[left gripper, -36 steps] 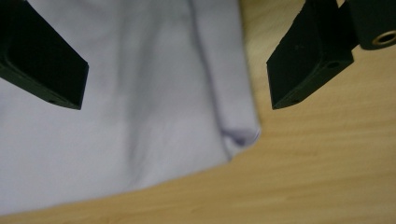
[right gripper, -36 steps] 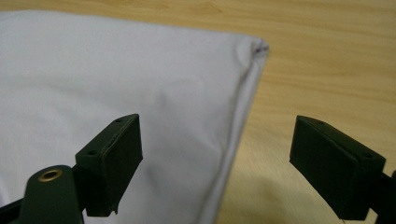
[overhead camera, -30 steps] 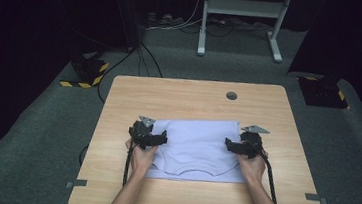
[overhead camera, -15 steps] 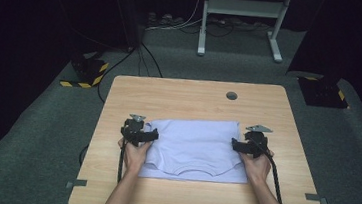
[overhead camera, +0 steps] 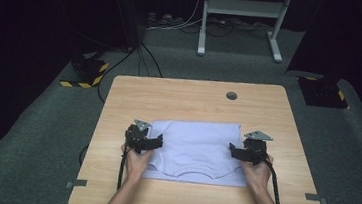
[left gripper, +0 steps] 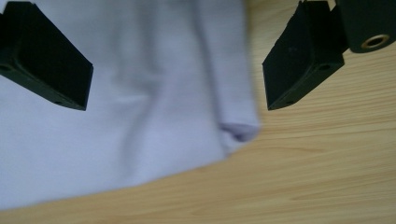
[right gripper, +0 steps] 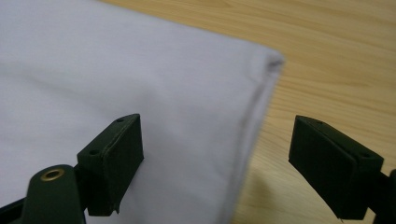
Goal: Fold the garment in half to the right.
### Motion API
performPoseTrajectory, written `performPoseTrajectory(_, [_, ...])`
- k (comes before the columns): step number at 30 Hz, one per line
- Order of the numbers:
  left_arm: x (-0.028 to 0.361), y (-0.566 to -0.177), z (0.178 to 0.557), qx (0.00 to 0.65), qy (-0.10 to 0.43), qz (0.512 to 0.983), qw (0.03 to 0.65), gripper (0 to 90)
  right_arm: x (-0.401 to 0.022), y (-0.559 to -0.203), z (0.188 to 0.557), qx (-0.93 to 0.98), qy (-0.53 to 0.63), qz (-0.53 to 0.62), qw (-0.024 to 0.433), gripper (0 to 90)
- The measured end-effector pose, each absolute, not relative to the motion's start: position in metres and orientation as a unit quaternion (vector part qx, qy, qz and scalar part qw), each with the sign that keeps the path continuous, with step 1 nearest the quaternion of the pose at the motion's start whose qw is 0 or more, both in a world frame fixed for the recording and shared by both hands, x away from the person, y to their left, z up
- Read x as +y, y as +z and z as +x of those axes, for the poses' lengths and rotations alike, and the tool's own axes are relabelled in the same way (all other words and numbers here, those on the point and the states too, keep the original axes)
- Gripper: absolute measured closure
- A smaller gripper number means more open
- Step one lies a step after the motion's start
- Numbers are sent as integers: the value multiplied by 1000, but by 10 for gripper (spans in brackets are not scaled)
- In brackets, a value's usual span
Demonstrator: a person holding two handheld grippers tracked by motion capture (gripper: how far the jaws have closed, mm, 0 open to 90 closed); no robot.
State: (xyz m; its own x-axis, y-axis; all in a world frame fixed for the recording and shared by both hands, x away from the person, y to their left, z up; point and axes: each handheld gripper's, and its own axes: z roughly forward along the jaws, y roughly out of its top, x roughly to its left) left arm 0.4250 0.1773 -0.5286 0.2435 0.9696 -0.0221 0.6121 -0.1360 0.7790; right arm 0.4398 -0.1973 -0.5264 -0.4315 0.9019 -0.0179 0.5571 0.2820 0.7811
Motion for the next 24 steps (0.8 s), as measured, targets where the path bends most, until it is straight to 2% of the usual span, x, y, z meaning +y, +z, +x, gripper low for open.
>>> performPoseTrajectory(4, [161,-540,430,541,265,737,306,88,-175,-533,437,796,345,444,225,157])
performPoseTrajectory(5, [165,-542,430,544,261,734,312,76,-173,-537,437,800,337,440,228,154])
performPoseTrajectory(9, [184,-540,424,566,258,722,302,71,-190,-540,434,790,351,455,212,147])
performPoseTrajectory(11, [184,-534,417,570,260,715,310,80,-197,-539,430,786,344,463,222,148])
performPoseTrajectory(17, [139,-520,403,515,238,738,366,84,-179,-527,408,790,382,418,236,164])
performPoseTrajectory(20, [121,-527,403,495,232,758,356,84,-162,-529,402,804,388,391,225,166])
performPoseTrajectory(24, [124,-543,404,499,232,771,321,78,-158,-541,406,812,377,394,210,167])
